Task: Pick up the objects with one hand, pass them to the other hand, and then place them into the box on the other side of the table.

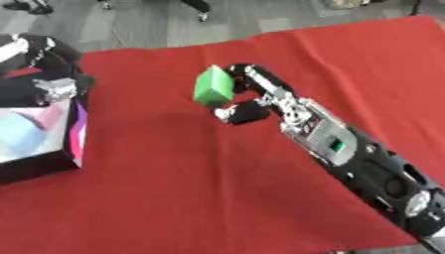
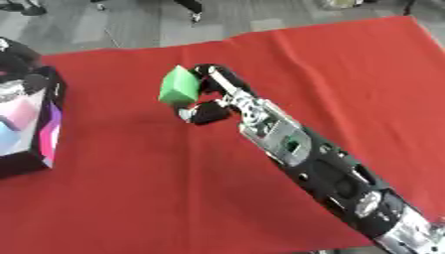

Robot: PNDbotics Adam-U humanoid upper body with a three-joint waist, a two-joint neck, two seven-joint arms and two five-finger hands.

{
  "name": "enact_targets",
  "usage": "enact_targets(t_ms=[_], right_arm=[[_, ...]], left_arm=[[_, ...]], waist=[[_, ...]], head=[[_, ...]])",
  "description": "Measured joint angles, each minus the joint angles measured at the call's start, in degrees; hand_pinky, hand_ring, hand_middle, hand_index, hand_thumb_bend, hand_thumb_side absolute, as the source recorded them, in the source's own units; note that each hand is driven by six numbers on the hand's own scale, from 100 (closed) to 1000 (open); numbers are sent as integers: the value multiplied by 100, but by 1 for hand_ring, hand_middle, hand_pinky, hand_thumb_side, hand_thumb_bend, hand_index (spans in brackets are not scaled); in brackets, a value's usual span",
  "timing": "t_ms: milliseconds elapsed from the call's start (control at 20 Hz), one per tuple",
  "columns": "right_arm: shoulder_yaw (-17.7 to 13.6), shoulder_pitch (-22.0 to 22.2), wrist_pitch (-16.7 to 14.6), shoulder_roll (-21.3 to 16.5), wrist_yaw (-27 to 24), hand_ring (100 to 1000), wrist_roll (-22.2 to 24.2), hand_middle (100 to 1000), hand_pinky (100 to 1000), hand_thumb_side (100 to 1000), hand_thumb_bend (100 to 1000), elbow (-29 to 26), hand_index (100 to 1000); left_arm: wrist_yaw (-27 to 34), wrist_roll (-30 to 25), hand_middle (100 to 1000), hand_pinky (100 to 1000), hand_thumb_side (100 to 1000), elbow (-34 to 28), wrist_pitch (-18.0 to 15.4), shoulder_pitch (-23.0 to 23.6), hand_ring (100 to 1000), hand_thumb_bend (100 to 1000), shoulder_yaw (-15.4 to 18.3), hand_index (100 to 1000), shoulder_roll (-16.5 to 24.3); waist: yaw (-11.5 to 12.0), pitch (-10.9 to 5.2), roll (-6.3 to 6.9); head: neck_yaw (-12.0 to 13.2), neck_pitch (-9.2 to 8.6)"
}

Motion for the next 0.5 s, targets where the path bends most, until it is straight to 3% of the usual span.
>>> enact_targets(t_ms=[500], right_arm=[[233,-119,-534,197,-136,671,0,459,779,100,112,46,578]], left_arm=[[-351,-667,767,847,455,0,-1,-427,796,560,-537,869,-236]], waist=[[34,-2,23]], head=[[-79,0]])
